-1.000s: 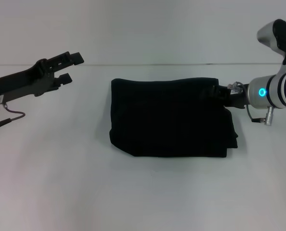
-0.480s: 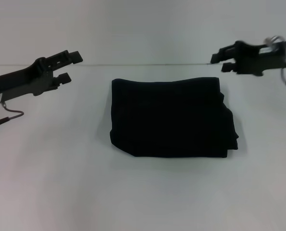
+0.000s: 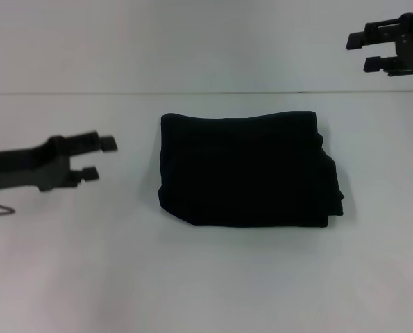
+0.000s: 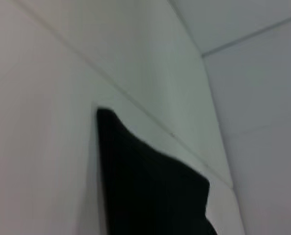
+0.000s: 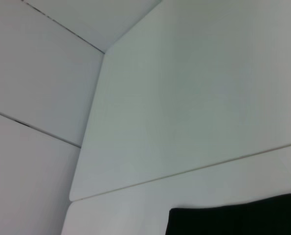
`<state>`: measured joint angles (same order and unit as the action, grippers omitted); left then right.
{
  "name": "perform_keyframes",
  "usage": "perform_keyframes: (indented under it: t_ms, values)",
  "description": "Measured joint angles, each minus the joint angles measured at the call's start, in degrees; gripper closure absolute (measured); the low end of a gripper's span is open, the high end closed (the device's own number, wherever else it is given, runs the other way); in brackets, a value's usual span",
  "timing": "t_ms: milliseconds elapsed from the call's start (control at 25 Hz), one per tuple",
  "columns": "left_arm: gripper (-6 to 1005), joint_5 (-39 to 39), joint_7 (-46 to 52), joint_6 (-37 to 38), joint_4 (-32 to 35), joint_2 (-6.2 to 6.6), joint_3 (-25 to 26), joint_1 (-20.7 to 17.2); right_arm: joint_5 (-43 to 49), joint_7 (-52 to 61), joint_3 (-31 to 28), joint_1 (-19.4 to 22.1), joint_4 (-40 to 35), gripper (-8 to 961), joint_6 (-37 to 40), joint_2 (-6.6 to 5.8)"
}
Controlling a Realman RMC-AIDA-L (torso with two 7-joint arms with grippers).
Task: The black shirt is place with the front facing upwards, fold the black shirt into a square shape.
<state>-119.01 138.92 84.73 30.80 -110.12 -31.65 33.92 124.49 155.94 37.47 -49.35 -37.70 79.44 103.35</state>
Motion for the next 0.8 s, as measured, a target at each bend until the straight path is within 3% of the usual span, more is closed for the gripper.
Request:
perform_keyframes:
  t_ms: [120, 200, 360, 600, 800]
  values:
    - [52, 0.2, -0.3, 2.3, 0.0, -1.51, 0.5, 0.0, 0.0, 0.3, -1.0, 0.4, -0.5, 330, 1.2, -0.13]
    - [52, 1.4, -0.4, 2.5, 0.2, -3.29, 0.7, 0.5, 0.0, 0.3, -1.4, 0.5, -0.3, 278, 1.6, -0.14]
    - [52, 1.4, -0.3, -0.5, 0.2, -6.16, 0.2, 2.3, 0.0, 0.4, -1.7, 0.5, -0.2, 284, 2.3, -0.16]
    - [53, 0.7, -3.3, -6.8, 0.0, -7.37, -2.3, 2.7, 0.0, 0.6, -1.8, 0.7, -0.1, 286, 2.4, -0.18]
    - [60, 0.9, -16.0, -12.2, -1.6, -7.87, -3.0, 1.4, -0.1, 1.3, -1.9, 1.2, 0.0, 287, 2.5, -0.18]
